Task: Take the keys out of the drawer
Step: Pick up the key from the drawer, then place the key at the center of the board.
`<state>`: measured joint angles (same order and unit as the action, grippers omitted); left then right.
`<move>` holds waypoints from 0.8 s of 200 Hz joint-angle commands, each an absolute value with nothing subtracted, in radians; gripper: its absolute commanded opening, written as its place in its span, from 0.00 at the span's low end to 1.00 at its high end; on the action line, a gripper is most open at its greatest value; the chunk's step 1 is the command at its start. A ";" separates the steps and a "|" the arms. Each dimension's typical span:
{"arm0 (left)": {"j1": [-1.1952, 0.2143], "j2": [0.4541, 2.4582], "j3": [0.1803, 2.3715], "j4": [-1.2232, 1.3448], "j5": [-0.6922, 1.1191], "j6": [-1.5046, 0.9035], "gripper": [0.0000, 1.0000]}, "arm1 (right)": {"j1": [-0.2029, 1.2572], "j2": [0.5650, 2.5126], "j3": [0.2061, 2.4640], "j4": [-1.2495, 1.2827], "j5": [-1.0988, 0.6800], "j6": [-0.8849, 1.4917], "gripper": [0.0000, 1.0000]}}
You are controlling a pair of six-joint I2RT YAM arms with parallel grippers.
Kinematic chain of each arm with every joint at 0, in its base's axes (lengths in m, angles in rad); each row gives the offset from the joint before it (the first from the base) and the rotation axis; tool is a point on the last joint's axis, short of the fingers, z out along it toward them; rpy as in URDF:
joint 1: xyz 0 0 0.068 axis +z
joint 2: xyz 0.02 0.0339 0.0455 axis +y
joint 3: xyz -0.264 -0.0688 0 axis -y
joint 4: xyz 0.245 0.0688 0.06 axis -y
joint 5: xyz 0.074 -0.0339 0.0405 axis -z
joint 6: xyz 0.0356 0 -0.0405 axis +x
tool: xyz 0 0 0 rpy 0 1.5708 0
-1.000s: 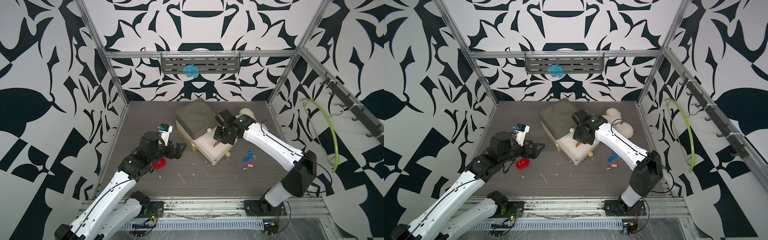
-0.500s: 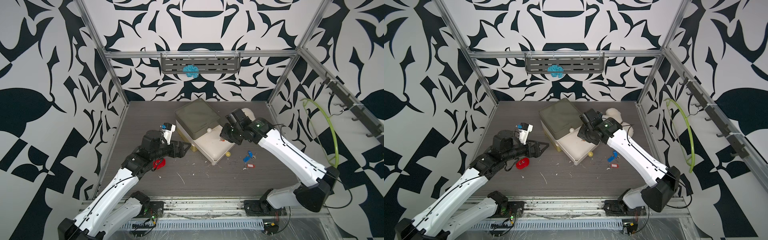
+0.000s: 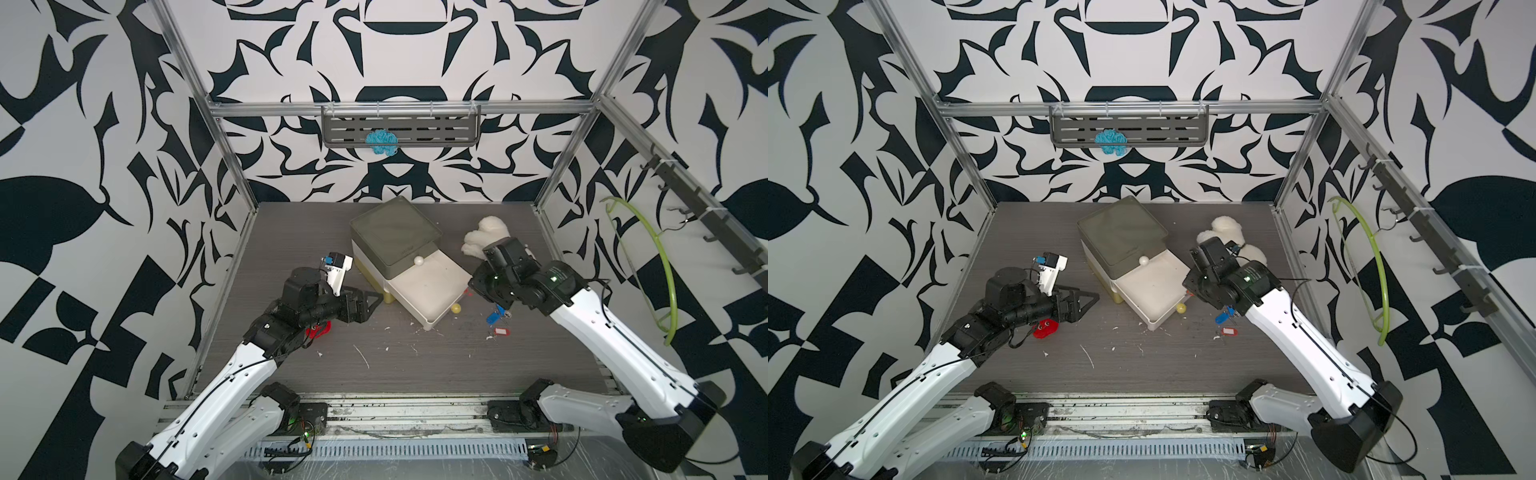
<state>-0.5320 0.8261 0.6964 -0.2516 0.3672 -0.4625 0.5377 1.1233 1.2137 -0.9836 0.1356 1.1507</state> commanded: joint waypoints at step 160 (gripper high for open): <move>-0.629 0.806 0.584 -0.100 0.351 -0.422 0.99 | 0.370 1.000 0.832 -1.062 0.100 1.259 0.00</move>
<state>-0.6228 0.8074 0.6064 -0.1184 0.3607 -0.4370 0.3832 1.0153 0.8555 -1.0435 0.1001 1.2476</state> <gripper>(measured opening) 0.992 0.052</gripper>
